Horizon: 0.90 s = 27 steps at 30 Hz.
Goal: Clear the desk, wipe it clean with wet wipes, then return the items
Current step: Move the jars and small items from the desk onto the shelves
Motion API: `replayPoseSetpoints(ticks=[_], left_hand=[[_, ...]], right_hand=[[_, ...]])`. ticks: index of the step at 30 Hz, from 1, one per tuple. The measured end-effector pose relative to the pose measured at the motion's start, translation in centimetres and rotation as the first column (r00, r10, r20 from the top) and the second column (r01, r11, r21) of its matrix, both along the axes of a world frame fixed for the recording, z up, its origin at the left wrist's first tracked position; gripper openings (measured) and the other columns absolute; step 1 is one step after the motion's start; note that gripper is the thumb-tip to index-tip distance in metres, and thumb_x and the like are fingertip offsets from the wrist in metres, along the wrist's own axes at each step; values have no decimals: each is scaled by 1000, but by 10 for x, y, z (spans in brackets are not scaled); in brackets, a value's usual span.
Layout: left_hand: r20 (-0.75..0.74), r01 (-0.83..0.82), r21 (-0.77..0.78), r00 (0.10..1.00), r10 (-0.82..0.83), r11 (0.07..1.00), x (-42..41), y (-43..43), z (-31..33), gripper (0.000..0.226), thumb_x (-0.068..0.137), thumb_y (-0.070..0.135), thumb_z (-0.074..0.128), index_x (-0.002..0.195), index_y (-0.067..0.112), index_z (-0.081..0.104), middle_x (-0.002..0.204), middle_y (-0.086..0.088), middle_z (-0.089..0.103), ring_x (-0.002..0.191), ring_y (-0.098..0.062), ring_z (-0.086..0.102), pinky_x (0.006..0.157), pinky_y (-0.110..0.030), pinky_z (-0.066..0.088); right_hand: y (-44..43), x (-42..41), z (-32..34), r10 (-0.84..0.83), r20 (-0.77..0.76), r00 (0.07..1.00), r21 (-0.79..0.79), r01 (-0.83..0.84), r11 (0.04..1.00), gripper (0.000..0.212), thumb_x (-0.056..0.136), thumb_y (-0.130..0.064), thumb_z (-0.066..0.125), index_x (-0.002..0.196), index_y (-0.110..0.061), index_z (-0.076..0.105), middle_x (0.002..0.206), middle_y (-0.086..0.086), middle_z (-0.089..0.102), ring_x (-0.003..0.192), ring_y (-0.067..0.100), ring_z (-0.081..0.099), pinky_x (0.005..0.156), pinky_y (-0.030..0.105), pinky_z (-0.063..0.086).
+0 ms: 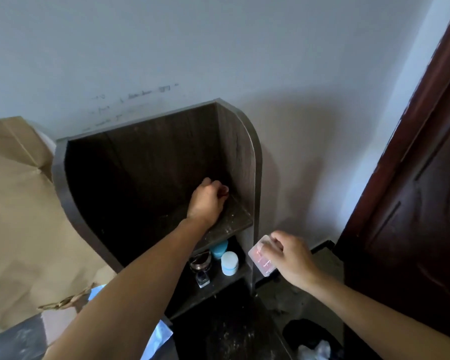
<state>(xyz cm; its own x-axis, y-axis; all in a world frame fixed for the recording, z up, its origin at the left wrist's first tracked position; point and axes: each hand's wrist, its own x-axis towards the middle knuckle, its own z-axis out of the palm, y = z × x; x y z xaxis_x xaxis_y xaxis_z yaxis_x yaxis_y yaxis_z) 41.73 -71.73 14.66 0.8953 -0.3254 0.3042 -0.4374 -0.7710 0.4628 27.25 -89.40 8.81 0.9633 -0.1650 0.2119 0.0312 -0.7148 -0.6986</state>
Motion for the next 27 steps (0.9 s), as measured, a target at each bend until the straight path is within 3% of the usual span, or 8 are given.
replayPoseSetpoints(ticks=[5,8,10,13,17,20,23,27], left_hand=[[73,-52,-36,996,54,998,-18,16,-5,22,86,11,63,108,8,64,111,-8,52,92,-28,59,83,-35,49],[78,-115,-48,990,118,992,-33,37,-7,23,85,9,60,108,9,64,111,-7,53,93,-26,58,83,-36,50],[84,-152,-65,984,157,986,-45,51,-9,23,84,8,59,106,9,65,109,-6,54,95,-26,57,82,-35,49],[93,-180,-60,978,185,982,-64,71,-14,24,82,8,60,106,8,65,106,-7,55,97,-25,55,84,-33,47],[143,-155,-26,977,157,988,-87,90,-23,21,80,9,63,101,6,65,100,-12,57,93,-29,54,83,-39,49],[172,-135,-7,976,134,991,-95,98,-30,18,81,10,64,98,6,65,98,-12,58,92,-29,54,81,-40,49],[196,-106,-6,975,105,994,-95,105,-34,15,81,11,61,94,5,64,94,-12,58,87,-30,54,77,-40,49],[217,-74,38,974,64,997,-95,107,-33,33,81,25,38,86,6,64,88,-12,57,84,-31,53,74,-42,49]], right_hand=[[16,0,25,118,104,988,-23,-116,993,34,79,-50,47,96,-25,63,67,-7,61,58,11,55,51,24,41],[43,8,47,187,174,967,-48,-181,982,39,88,-37,54,123,-19,56,70,-7,56,58,6,48,55,16,33],[62,21,55,196,174,965,-52,-190,980,46,91,-25,56,135,-18,46,76,-1,56,66,13,51,62,23,35],[81,47,60,124,102,987,-147,-109,983,41,94,-21,51,134,-17,45,111,11,60,100,30,58,84,39,45],[91,59,64,-6,-1,1000,-431,5,902,35,95,-23,50,129,-18,46,127,9,42,104,33,57,83,40,47],[97,49,61,-7,102,995,-599,67,798,30,90,-27,57,119,-19,58,130,6,46,113,27,50,72,37,49],[102,38,52,82,183,980,-669,63,740,23,80,-28,68,100,-17,70,118,5,59,106,28,56,68,38,50],[102,39,41,113,66,991,-734,-29,678,41,85,-15,58,126,-18,57,127,5,55,110,29,51,81,38,47]])
